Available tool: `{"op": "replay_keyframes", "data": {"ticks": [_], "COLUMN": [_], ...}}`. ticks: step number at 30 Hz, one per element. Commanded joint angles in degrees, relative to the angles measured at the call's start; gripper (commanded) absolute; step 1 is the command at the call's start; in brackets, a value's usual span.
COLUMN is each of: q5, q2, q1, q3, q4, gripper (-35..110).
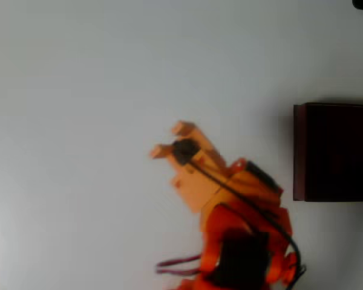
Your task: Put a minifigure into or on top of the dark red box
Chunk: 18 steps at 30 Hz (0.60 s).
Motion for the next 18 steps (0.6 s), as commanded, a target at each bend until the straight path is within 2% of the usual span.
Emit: {"op": "replay_keyframes", "data": {"ticks": [1,3,13,18], "q5": [-0.35,-3.96,-3.16,-3.25], "q2": [12.13,18.28,41.57,62.23], "q1": [-6.06,-9.49,-18.46,-21.01], "q3": [6.15,9.84,24.70,35.77], "q4": [-1.85,-3.08,-4.57,-3.52], "gripper": [0,0,0,1]}}
